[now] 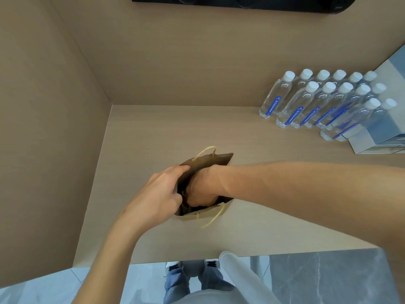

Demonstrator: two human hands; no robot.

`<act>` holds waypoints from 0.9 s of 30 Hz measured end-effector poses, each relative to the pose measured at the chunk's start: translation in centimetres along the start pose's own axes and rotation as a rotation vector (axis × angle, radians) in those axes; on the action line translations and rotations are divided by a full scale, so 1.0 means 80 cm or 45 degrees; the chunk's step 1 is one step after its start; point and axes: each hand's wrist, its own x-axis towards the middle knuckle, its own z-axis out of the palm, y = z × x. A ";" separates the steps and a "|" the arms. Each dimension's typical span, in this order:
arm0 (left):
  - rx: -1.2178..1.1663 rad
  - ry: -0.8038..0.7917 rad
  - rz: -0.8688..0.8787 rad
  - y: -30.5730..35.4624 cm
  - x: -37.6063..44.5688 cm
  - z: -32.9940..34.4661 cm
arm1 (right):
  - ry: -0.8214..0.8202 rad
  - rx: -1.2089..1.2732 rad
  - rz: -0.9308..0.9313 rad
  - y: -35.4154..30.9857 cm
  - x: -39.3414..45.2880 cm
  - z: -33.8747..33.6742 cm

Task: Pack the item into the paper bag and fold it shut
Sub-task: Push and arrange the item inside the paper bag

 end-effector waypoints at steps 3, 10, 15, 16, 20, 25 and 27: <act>0.045 0.012 -0.011 0.000 -0.001 0.000 | -0.029 0.093 -0.064 0.001 0.001 0.007; 0.057 0.024 -0.049 0.003 -0.006 0.000 | -0.078 0.341 0.073 0.014 -0.019 0.041; 0.024 -0.003 -0.024 0.010 -0.004 0.003 | 0.039 0.128 0.008 0.000 0.001 0.038; 0.025 -0.004 -0.016 0.010 -0.004 0.003 | 0.055 0.156 0.018 -0.002 0.003 0.034; 0.030 0.012 0.024 0.009 -0.006 0.002 | 0.115 0.233 0.072 -0.004 0.008 0.020; 0.008 0.022 0.046 0.008 -0.008 0.002 | 0.013 0.256 0.099 -0.006 0.013 0.017; 0.012 0.031 0.042 0.008 -0.009 0.001 | 0.049 0.341 0.054 -0.004 0.005 0.016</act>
